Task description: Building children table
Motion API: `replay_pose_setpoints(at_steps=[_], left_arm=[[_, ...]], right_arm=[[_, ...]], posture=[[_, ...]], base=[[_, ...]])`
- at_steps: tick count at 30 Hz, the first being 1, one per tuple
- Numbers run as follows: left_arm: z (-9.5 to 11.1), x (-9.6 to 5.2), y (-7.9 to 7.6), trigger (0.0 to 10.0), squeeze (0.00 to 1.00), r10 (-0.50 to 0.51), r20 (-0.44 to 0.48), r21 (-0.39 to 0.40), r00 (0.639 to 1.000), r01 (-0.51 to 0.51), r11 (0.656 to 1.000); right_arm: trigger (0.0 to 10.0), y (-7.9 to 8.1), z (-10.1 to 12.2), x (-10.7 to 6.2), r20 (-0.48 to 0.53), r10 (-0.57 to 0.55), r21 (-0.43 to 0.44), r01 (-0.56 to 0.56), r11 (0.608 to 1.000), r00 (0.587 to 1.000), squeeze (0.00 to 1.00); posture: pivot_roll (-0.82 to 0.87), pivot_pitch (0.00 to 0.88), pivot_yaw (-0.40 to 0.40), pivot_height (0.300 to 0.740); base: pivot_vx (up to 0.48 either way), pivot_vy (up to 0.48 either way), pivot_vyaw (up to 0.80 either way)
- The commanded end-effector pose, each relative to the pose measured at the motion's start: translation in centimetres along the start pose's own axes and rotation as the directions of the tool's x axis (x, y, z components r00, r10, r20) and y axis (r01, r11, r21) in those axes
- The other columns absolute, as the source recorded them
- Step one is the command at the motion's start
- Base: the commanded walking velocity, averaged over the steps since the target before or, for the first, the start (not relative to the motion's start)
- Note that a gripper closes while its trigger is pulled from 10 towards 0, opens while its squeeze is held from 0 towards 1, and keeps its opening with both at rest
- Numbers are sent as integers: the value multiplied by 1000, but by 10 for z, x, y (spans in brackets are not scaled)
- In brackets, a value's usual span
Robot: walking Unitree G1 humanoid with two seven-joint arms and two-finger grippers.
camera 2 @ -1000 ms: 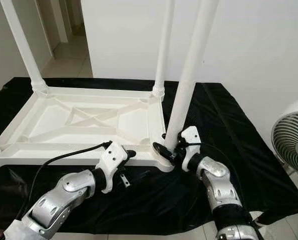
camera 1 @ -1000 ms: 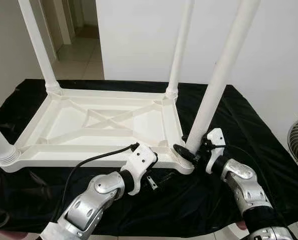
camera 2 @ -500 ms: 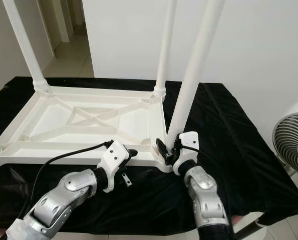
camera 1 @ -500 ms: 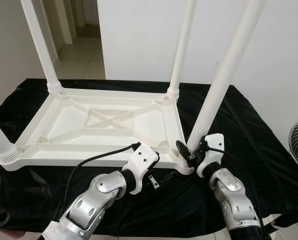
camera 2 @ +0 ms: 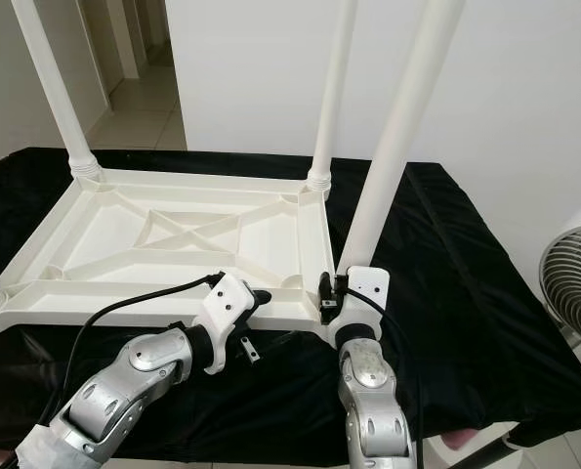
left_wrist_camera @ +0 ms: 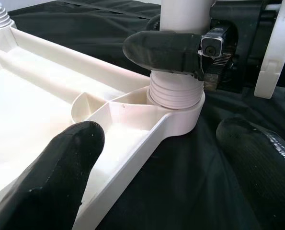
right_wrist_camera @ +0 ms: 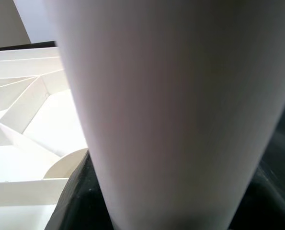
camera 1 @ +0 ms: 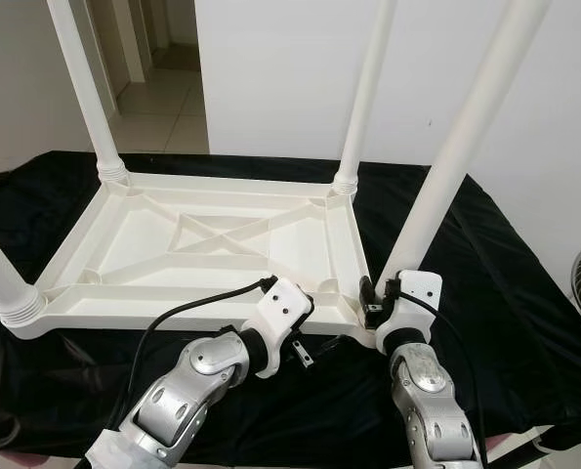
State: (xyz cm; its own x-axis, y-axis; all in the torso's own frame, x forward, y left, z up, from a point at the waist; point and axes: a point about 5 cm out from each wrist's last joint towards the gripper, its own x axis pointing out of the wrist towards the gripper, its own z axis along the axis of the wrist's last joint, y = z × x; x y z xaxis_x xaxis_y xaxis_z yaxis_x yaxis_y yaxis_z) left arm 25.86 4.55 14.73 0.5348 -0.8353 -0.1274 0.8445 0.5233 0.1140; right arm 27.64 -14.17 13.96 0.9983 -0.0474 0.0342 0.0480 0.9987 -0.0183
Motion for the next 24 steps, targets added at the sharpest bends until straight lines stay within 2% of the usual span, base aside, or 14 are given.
replay_pose_setpoints(at_steps=[1, 2, 3, 4, 5, 11, 13, 15, 17, 18, 19, 20, 22, 24], left_arm=[[-2, 1, -5, 10000, 0, -94, -13, -5, 996, 94, 996], [-2, 1, -5, 10000, 0, -94, -13, -4, 995, 94, 996], [-2, 1, -5, 10000, 0, -94, -13, -4, 995, 94, 996], [-2, 1, -5, 10000, 0, -94, -13, -4, 995, 94, 996], [-2, 1, -5, 10000, 0, -93, -13, -4, 996, 93, 996], [-3, 1, -6, 10000, 0, -92, -13, -7, 996, 92, 996], [-3, 1, -7, 10000, 0, -93, -12, -8, 996, 93, 996], [-3, 2, -7, 10000, 0, -94, -10, -7, 996, 94, 996], [-3, 2, -7, 10000, 0, -94, -9, -8, 996, 94, 996], [-3, 2, -7, 10000, 0, -94, -10, -6, 996, 94, 996], [-3, 2, -6, 10000, 0, -94, -10, -4, 995, 94, 996], [-3, 2, -6, 10000, 0, -94, -10, -4, 995, 94, 996], [-2, 2, -5, 10000, 0, -95, -10, -2, 995, 95, 996], [-2, 2, -5, 10000, 0, -95, -10, -2, 995, 95, 996]], right_arm=[[10000, -9, -8, -3, -43, -58, -10, 58, 998, 997, 0], [10000, -9, -7, -3, -44, -58, -9, 57, 998, 997, 0], [10000, -9, -7, -3, -40, -54, -6, 53, 999, 998, 141], [10000, -9, -7, -3, -40, -54, -6, 53, 999, 998, 141], [10000, -8, -6, -3, -38, -49, 0, 49, 999, 998, 1000], [10000, -7, 2, -3, -3, -17, 18, 17, 1000, 1000, 1000], [10000, -11, 5, -1, 18, 13, 20, -13, 1000, 1000, 1000], [10000, -16, 6, 3, 13, 143, 21, -144, 989, 990, 1000], [10000, -17, 6, 4, 10, 163, 23, -163, 986, 987, 1000], [10000, -17, 5, 4, 4, 252, 9, -252, 968, 968, 0], [10000, -17, 4, 5, -1, 314, -2, -314, 950, 950, 0], [10000, -17, 4, 5, -1, 314, -2, -314, 950, 950, 0], [10000, -23, 0, 6, -22, 436, -31, -436, 899, 900, 0], [10000, -23, 0, 6, -22, 436, -31, -436, 899, 900, 0]], posture=[[-31, 2, -39, 740], [-31, 2, -39, 740], [-28, 0, -40, 740], [-28, 0, -40, 740], [-26, 0, -42, 740], [-25, 0, -44, 740], [-25, 0, -47, 740], [-25, 0, -47, 740], [-25, 0, -47, 740], [-27, 0, -45, 740], [-27, 0, -45, 740], [-27, 0, -45, 740], [-27, 0, -42, 740], [-27, 0, -42, 740]], base=[[0, 0, 0], [0, 0, 0], [0, 0, 0], [0, 0, 0], [0, 0, 0], [0, 0, 0], [0, 0, 0], [0, 0, 0], [0, 0, 0], [0, 0, 0], [0, 0, 0], [0, 0, 0], [0, 0, 0], [0, 0, 0]])
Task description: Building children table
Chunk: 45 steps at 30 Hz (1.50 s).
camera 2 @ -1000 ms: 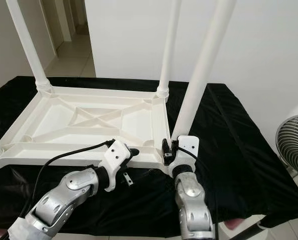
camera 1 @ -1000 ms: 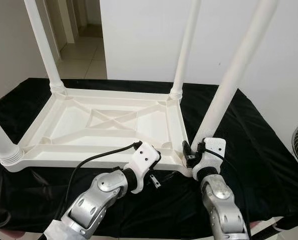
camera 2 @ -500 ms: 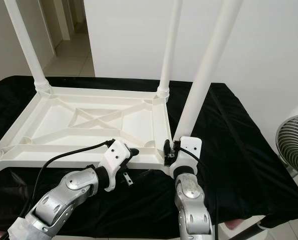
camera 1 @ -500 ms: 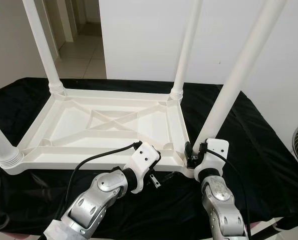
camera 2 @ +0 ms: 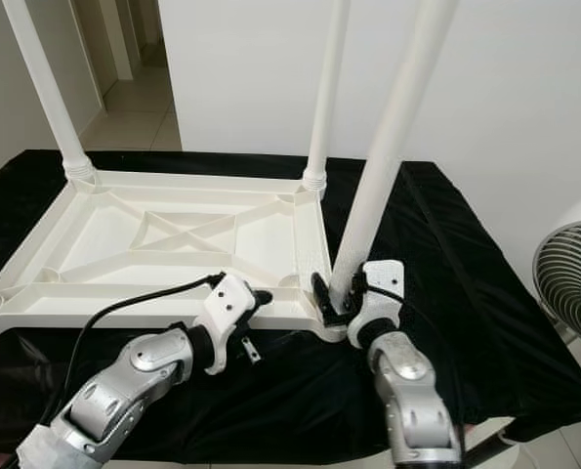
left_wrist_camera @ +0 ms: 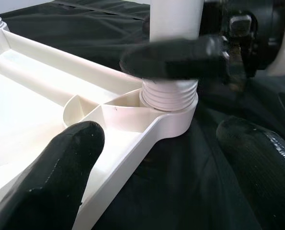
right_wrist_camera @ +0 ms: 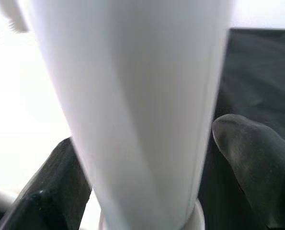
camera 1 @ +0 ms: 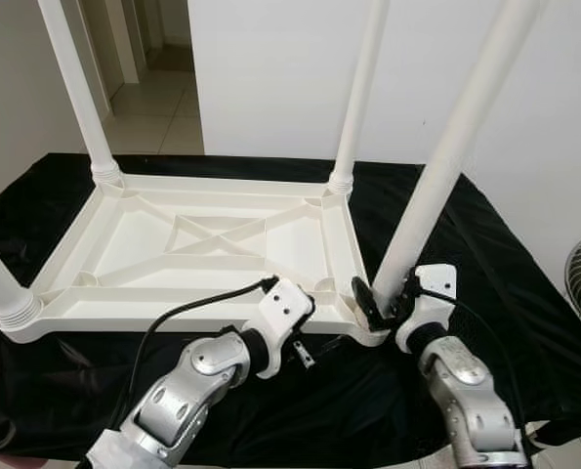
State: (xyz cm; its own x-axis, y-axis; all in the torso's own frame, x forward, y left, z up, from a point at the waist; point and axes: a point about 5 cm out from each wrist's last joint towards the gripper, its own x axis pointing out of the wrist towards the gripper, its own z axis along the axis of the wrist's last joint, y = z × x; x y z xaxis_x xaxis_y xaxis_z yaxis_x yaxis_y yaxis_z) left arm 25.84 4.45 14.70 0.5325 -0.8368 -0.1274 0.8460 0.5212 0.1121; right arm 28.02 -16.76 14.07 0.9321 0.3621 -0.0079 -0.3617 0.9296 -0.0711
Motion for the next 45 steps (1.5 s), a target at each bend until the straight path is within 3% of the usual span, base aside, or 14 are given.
replay_pose_setpoints(at_steps=[1, 6, 21, 22, 23, 24, 26, 27, 38, 39, 40, 41, 42, 45], left_arm=[[-2, 1, -4, 10000, 0, -92, -11, 1, 996, 92, 996], [0, 1, -3, 10000, 0, -92, -11, 3, 996, 92, 996], [3, 0, 2, 10000, 0, -85, -10, 14, 996, 85, 996], [3, -1, 2, 10000, 0, -81, -10, 16, 997, 81, 997], [3, -1, 2, 10000, 0, -81, -10, 16, 997, 81, 997], [4, -1, 3, 10000, 0, -79, -10, 16, 997, 79, 997], [4, -1, 3, 10000, 0, -77, -10, 16, 997, 77, 997], [4, -2, 3, 10000, 0, -74, -10, 16, 997, 74, 997], [3, -3, 1, 10000, 0, -67, -9, 11, 998, 67, 998], [3, -3, 1, 10000, 0, -69, -9, 9, 998, 69, 998], [3, -3, 1, 10000, 0, -69, -9, 9, 998, 69, 998], [3, -3, 0, 10000, 0, -71, -10, 9, 997, 71, 997], [3, -3, 0, 10000, 0, -71, -10, 9, 997, 71, 997], [3, -2, 0, 10000, 0, -80, -10, 11, 997, 80, 997]], right_arm=[[10000, 0, -1, 2, 6, 67, -15, -67, 998, 998, 0], [10000, -8, -6, 4, -13, 222, -66, -222, 973, 975, 0], [10000, -13, -9, 29, -81, 457, -113, -464, 879, 886, 0], [4980, -12, -10, 31, -97, 501, -119, -510, 852, 860, 0], [4980, -12, -10, 31, -97, 501, -119, -510, 852, 860, 0], [3961, -11, -11, 32, -105, 521, -119, -531, 839, 847, 0], [3961, -11, -12, 33, -110, 533, -119, -544, 831, 839, 0], [0, -12, -12, 33, -111, 549, -111, -559, 822, 829, 0], [0, -17, -15, 32, -106, 560, -114, -570, 814, 821, 0], [1176, -20, -14, 32, -98, 535, -118, -544, 831, 839, 0], [1176, -20, -14, 32, -98, 535, -118, -544, 831, 839, 0], [10000, -23, -13, 32, -90, 517, -122, -524, 843, 851, 0], [10000, -23, -13, 32, -90, 517, -122, -524, 843, 851, 0], [10000, -26, -6, 29, -23, 430, -105, -430, 897, 902, 0]], posture=[[-26, 0, -37, 740], [-26, 0, -28, 740], [7, 0, -22, 740], [16, 0, -25, 740], [16, 0, -25, 740], [18, 0, -27, 740], [22, 0, -31, 740], [22, 0, -31, 740], [27, 0, -38, 740], [24, 0, -35, 740], [24, 0, -35, 740], [21, 0, -34, 740], [21, 0, -34, 740], [14, 0, -30, 740]], base=[[0, 0, 0], [0, 0, 0], [0, 0, 0], [0, 0, 0], [0, 0, 0], [0, 0, 0], [0, 0, 0], [0, 0, 0], [0, 0, 0], [0, 0, 0], [0, 0, 0], [0, 0, 0], [0, 0, 0], [0, 0, 0]])
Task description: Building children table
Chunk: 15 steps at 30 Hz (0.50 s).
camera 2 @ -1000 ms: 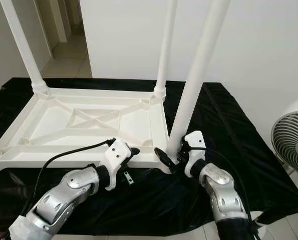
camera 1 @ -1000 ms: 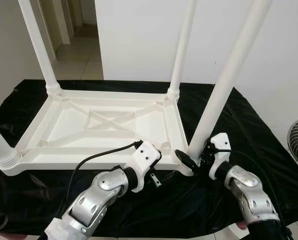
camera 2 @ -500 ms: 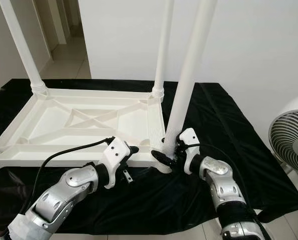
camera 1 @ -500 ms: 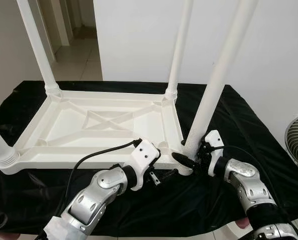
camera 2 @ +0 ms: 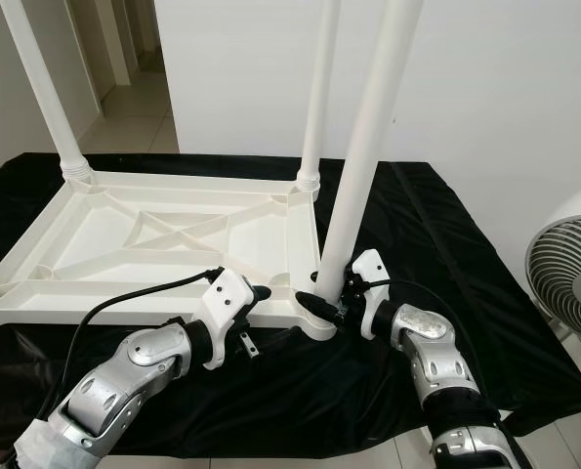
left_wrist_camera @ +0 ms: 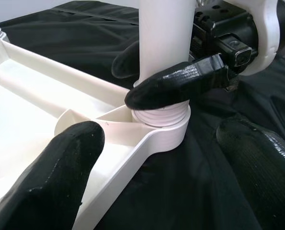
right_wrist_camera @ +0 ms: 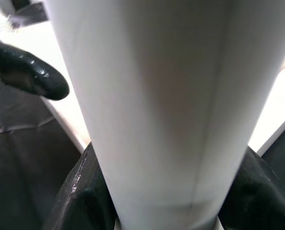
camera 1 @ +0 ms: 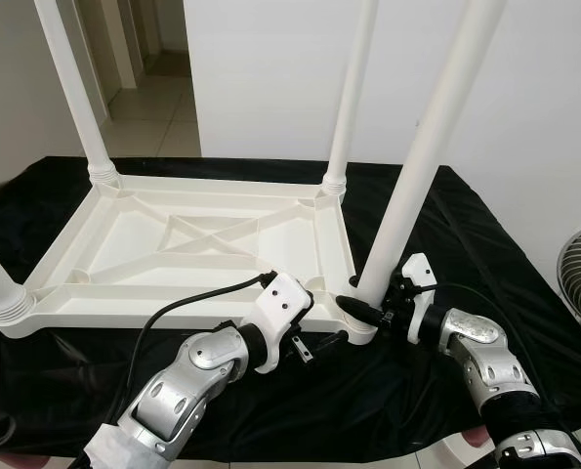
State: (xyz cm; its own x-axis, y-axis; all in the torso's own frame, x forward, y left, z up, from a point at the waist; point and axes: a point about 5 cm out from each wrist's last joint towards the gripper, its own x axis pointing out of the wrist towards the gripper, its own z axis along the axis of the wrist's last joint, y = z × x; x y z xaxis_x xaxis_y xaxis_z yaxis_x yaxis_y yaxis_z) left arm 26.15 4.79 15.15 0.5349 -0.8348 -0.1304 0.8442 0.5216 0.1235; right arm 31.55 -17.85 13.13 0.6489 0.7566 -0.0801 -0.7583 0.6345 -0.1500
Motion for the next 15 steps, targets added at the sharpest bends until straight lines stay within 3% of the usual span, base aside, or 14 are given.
replay_pose_setpoints(at_steps=[1, 8, 15], left_arm=[[0, 0, -5, 10000, 0, -84, -5, -1, 996, 84, 996], [0, 2, -7, 10000, 0, -94, -2, -7, 996, 94, 996], [0, 4, -10, 10000, 0, -111, 0, -15, 994, 111, 994]], right_arm=[[10000, -4, 6, -3, 30, -79, -5, 79, 997, 996, 0], [10000, 2, 8, -6, 58, -214, 7, 214, 977, 975, 0], [10000, 12, 7, -8, 66, -375, 22, 374, 927, 925, 0]], posture=[[11, 0, -30, 740], [-8, 0, -21, 740], [-31, 6, -1, 740]], base=[[0, 0, 0], [0, 0, 0], [0, 0, 0]])
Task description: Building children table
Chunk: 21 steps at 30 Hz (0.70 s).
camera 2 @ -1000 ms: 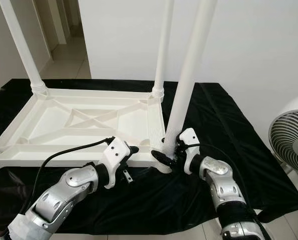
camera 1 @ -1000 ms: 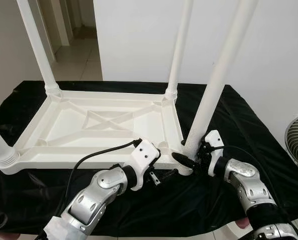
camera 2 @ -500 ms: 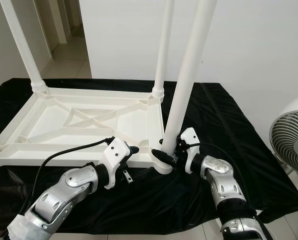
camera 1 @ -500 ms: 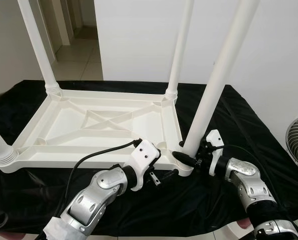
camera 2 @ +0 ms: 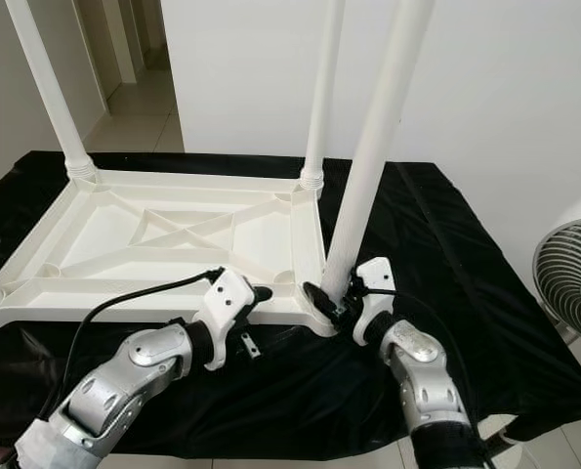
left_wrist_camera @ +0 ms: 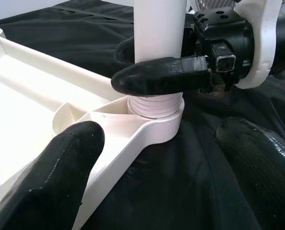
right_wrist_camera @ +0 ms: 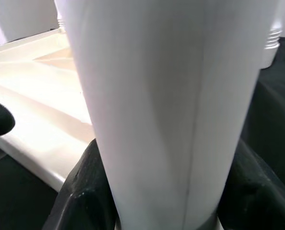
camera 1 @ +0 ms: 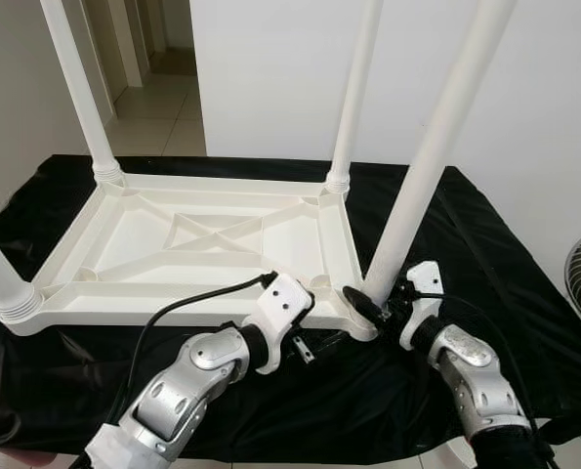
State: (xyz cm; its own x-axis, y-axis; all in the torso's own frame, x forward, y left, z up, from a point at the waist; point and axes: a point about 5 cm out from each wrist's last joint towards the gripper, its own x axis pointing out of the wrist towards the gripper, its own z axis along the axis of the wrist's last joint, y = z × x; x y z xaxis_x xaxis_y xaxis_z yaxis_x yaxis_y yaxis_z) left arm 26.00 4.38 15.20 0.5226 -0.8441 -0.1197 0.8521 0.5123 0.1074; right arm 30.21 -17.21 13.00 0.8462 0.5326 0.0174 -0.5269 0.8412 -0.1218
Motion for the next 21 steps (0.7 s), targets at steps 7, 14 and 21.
replay_pose_setpoints(at_steps=[7, 14, 21], left_arm=[[-3, 3, -10, 10000, 0, -133, -19, -4, 991, 133, 991], [-1, 7, -10, 10000, 0, -164, -18, 2, 986, 164, 986], [1, 11, -10, 10000, 0, -191, -21, 14, 981, 191, 981]], right_arm=[[10000, 10, 13, -8, 56, -252, 8, 252, 968, 966, 0], [10000, 18, 8, -16, 27, -529, 39, 528, 848, 848, 0], [10000, 22, 9, -15, -3, -706, 9, 706, 708, 708, 0]], posture=[[-52, 10, 20, 740], [-85, 9, 56, 740], [-104, 11, 75, 740]], base=[[0, 0, 0], [0, 0, 0], [0, 0, 0]])
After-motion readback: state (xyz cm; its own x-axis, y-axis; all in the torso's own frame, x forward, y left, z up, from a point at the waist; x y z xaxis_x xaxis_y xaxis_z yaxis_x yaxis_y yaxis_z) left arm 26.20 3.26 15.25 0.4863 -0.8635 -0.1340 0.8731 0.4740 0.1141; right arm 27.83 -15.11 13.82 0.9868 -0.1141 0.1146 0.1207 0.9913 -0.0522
